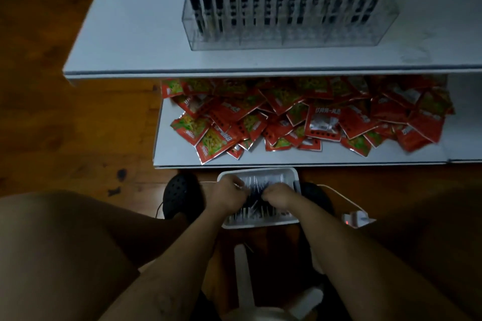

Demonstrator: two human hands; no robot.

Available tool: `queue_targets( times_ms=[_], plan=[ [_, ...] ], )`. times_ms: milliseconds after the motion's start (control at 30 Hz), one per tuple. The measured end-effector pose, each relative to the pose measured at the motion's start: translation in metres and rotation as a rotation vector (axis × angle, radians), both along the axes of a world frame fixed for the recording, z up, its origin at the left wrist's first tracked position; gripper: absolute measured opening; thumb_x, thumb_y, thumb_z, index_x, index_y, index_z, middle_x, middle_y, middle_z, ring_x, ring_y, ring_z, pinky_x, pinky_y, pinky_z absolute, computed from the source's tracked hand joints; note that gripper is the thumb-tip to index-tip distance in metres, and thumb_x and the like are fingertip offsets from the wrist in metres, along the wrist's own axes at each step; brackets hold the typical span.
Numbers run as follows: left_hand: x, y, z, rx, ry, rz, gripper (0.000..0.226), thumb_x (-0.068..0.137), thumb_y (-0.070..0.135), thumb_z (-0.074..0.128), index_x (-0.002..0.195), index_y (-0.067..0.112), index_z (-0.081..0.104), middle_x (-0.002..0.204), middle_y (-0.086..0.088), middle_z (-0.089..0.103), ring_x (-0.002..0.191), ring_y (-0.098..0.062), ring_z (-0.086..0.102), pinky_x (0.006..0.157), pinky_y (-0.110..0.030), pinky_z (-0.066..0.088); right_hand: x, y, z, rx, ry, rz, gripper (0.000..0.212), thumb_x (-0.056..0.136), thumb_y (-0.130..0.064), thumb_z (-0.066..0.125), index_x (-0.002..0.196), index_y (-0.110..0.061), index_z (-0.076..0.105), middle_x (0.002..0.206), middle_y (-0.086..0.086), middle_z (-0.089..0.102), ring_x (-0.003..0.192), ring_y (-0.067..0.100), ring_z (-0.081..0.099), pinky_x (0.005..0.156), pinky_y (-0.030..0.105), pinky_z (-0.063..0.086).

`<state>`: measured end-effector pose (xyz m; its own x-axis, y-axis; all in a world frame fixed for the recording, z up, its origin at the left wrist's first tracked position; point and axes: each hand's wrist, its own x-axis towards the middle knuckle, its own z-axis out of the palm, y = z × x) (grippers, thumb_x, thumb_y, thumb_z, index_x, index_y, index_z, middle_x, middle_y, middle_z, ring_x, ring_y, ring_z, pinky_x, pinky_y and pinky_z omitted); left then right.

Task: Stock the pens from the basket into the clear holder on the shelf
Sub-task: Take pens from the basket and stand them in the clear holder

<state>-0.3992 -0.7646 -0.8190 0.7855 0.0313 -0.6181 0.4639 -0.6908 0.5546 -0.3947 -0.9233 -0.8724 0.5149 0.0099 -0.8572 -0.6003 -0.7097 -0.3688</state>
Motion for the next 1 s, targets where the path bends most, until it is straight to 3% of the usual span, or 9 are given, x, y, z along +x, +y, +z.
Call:
queue_targets(
  times_ms=[100, 200, 333, 567, 733, 800, 833, 900, 1000],
  plan=[
    [0.003, 0.000, -0.022, -0.016, 0.048, 0.115, 0.009, 0.088, 0.021, 0.063, 0.092, 0.013, 0.066, 0.090, -0.008, 0.068, 0.078, -0.017, 0.061, 0.060, -0.018, 0.042, 0.012, 0.007, -0.022, 0.023, 0.027, -0.143, 0.035, 0.095, -0.019, 0.053, 0.119, 0.004, 0.061, 0.118, 0.021, 0.061, 0.107, 0.033, 0.060, 0.091, 0.043, 0.052],
    [0.005, -0.001, -0.045, -0.068, 0.144, 0.231, 0.009, 0.087, 0.019, 0.064, 0.086, 0.010, 0.067, 0.089, -0.014, 0.070, 0.088, -0.028, 0.066, 0.077, -0.030, 0.052, 0.017, 0.011, -0.043, 0.010, 0.056, -0.136, 0.038, 0.097, -0.019, 0.049, 0.130, 0.001, 0.053, 0.135, 0.017, 0.052, 0.116, 0.032, 0.053, 0.096, 0.042, 0.048],
    [0.002, 0.000, -0.077, -0.126, 0.231, 0.333, 0.015, 0.087, 0.015, 0.065, 0.075, 0.017, 0.057, 0.077, -0.010, 0.061, 0.072, -0.024, 0.056, 0.072, -0.036, 0.050, 0.013, 0.011, -0.068, 0.054, 0.178, -0.236, 0.049, 0.099, -0.016, 0.046, 0.146, -0.009, 0.036, 0.152, 0.010, 0.034, 0.133, 0.028, 0.039, 0.105, 0.035, 0.039],
    [-0.006, 0.003, -0.095, -0.210, 0.293, 0.476, 0.007, 0.089, 0.013, 0.064, 0.094, 0.009, 0.063, 0.081, -0.010, 0.061, 0.076, -0.022, 0.055, 0.069, -0.035, 0.048, 0.016, 0.015, -0.087, 0.005, 0.263, -0.354, 0.043, 0.099, -0.010, 0.043, 0.141, -0.003, 0.043, 0.130, 0.016, 0.054, 0.115, 0.031, 0.055, 0.099, 0.044, 0.049],
    [-0.002, 0.003, -0.083, -0.222, 0.267, 0.461, 0.006, 0.087, 0.015, 0.066, 0.088, 0.011, 0.062, 0.076, -0.008, 0.061, 0.068, -0.020, 0.055, 0.062, -0.027, 0.044, 0.006, 0.014, -0.070, -0.082, -0.036, -0.456, 0.020, 0.090, -0.023, 0.067, 0.101, -0.007, 0.073, 0.097, 0.010, 0.070, 0.091, 0.026, 0.066, 0.084, 0.032, 0.054],
    [0.003, 0.002, -0.068, -0.215, 0.222, 0.429, 0.005, 0.086, 0.014, 0.066, 0.083, 0.013, 0.062, 0.078, -0.010, 0.063, 0.072, -0.023, 0.057, 0.067, -0.030, 0.046, 0.001, 0.013, -0.055, -0.021, -0.112, -0.551, 0.002, 0.083, -0.015, 0.074, 0.084, -0.013, 0.074, 0.095, 0.012, 0.073, 0.084, 0.025, 0.067, 0.080, 0.033, 0.056],
    [0.006, 0.001, -0.059, -0.216, 0.199, 0.409, 0.004, 0.086, 0.014, 0.066, 0.085, 0.013, 0.062, 0.079, -0.010, 0.063, 0.071, -0.022, 0.058, 0.066, -0.029, 0.047, 0.000, 0.014, -0.048, 0.027, -0.119, -0.601, 0.009, 0.081, -0.009, 0.075, 0.078, -0.016, 0.069, 0.095, 0.013, 0.072, 0.083, 0.025, 0.066, 0.079, 0.036, 0.057],
    [0.012, -0.002, -0.038, -0.224, 0.134, 0.381, 0.006, 0.085, 0.016, 0.066, 0.089, 0.013, 0.061, 0.077, -0.009, 0.064, 0.063, -0.019, 0.057, 0.062, -0.027, 0.048, 0.002, 0.015, -0.029, 0.096, -0.136, -0.663, 0.022, 0.080, -0.001, 0.073, 0.083, -0.015, 0.056, 0.097, 0.015, 0.064, 0.084, 0.026, 0.063, 0.070, 0.037, 0.058],
    [0.018, -0.003, 0.005, -0.245, 0.008, 0.350, 0.011, 0.083, 0.019, 0.067, 0.091, 0.014, 0.062, 0.077, -0.007, 0.066, 0.062, -0.018, 0.058, 0.064, -0.027, 0.049, 0.005, 0.017, 0.015, 0.196, -0.283, -0.638, 0.053, 0.080, 0.002, 0.071, 0.120, -0.018, 0.043, 0.104, 0.016, 0.061, 0.082, 0.025, 0.063, 0.055, 0.029, 0.054]
  ],
)
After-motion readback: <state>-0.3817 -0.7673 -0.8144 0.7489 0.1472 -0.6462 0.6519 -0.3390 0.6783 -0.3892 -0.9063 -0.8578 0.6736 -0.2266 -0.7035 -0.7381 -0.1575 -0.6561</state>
